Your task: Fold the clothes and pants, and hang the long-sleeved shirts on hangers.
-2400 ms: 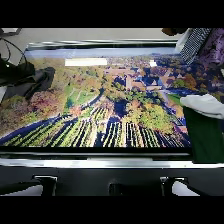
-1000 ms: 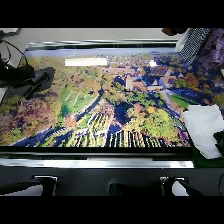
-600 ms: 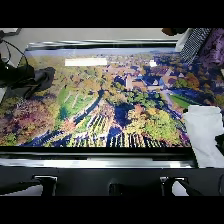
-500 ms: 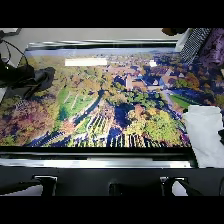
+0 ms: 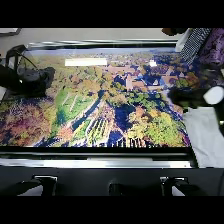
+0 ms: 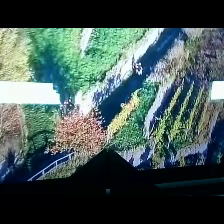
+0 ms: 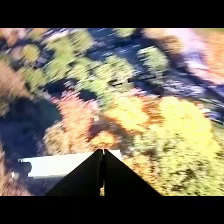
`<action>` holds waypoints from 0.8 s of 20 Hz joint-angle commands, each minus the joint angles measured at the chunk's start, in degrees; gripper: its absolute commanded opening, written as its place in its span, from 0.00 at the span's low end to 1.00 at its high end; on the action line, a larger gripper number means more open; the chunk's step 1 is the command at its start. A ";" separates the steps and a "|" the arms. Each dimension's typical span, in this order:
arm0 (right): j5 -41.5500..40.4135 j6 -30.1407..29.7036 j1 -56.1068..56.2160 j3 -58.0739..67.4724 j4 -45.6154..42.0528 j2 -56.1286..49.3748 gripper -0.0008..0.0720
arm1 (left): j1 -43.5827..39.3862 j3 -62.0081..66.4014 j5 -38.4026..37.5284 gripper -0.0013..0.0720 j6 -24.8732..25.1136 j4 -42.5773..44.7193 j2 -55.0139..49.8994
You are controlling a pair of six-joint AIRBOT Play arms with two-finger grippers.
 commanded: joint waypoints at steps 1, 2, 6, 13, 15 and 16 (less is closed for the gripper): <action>0.02 -6.95 17.70 0.55 0.70 -2.99 0.06 | -1.38 -12.44 7.78 0.04 4.79 -2.64 7.26; -0.11 -6.71 21.20 0.55 -1.03 -3.74 0.06 | -1.36 -15.21 9.35 0.04 4.79 -2.62 9.33; -2.29 -6.67 26.29 0.57 -2.73 -4.90 0.07 | -1.20 -18.56 9.70 0.05 4.81 -1.90 12.20; -0.24 -6.62 26.14 0.55 -2.80 -4.90 0.07 | -1.20 -18.56 9.62 0.05 4.61 -1.81 12.09; -0.24 -6.62 26.14 0.57 -2.78 -4.90 0.07 | -1.20 -18.56 9.62 0.05 4.61 -1.81 12.09; -0.26 -6.62 26.14 0.57 -2.80 -4.90 0.07 | -1.20 -18.56 9.62 0.05 4.61 -1.81 12.09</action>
